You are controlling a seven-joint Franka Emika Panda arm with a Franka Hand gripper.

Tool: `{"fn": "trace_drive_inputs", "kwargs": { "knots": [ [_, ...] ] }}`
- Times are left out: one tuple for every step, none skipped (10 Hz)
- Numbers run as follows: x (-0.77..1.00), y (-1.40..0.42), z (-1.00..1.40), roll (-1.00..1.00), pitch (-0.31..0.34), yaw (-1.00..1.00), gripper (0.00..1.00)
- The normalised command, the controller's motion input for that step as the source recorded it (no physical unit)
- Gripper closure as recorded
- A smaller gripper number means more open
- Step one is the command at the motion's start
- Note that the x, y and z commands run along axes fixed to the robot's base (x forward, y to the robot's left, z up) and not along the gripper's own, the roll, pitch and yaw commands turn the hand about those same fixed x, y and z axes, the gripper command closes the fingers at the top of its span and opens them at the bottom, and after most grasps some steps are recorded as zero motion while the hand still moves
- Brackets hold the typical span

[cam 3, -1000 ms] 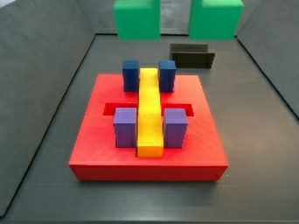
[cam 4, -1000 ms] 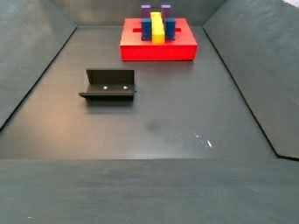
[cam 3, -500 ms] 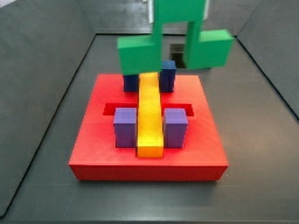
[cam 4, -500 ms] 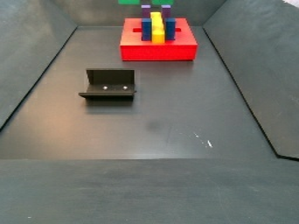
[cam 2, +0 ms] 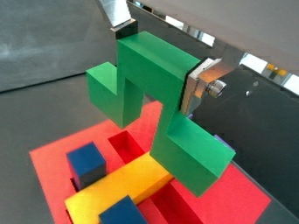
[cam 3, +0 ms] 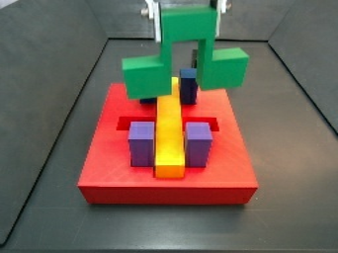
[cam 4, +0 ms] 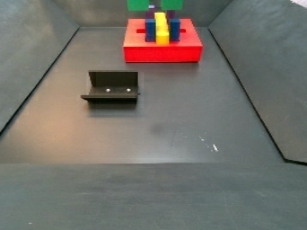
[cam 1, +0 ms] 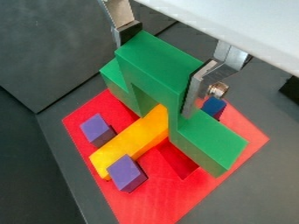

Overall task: Pick up the green object. Move up. Place the green object on the fixture. Regrasp the green object. Move to above the board. Insert the green object.
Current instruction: Insert the green object.

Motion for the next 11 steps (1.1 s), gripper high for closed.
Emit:
{"fn": "trace_drive_inputs", "kwargs": {
  "knots": [
    [0.04,0.00,-0.23,0.00,0.014,-0.12,1.00],
    [0.03,0.00,-0.24,0.07,0.047,-0.18,1.00],
    [0.00,0.00,-0.24,0.08,0.051,-0.16,1.00],
    [0.00,0.00,-0.25,0.04,0.034,-0.13,1.00],
    [0.00,0.00,-0.28,0.07,0.043,-0.07,1.00],
    [0.00,-0.03,-0.29,0.15,0.053,-0.02,1.00],
    [0.00,-0.08,-0.25,0.06,0.029,0.00,1.00],
    [0.05,-0.18,-0.09,0.04,0.034,0.00,1.00],
    [0.04,-0.19,0.00,0.08,0.051,0.00,1.00],
    [0.02,-0.15,0.00,0.07,0.066,0.00,1.00],
    [0.01,-0.07,0.00,0.09,0.091,-0.05,1.00]
  ]
}}
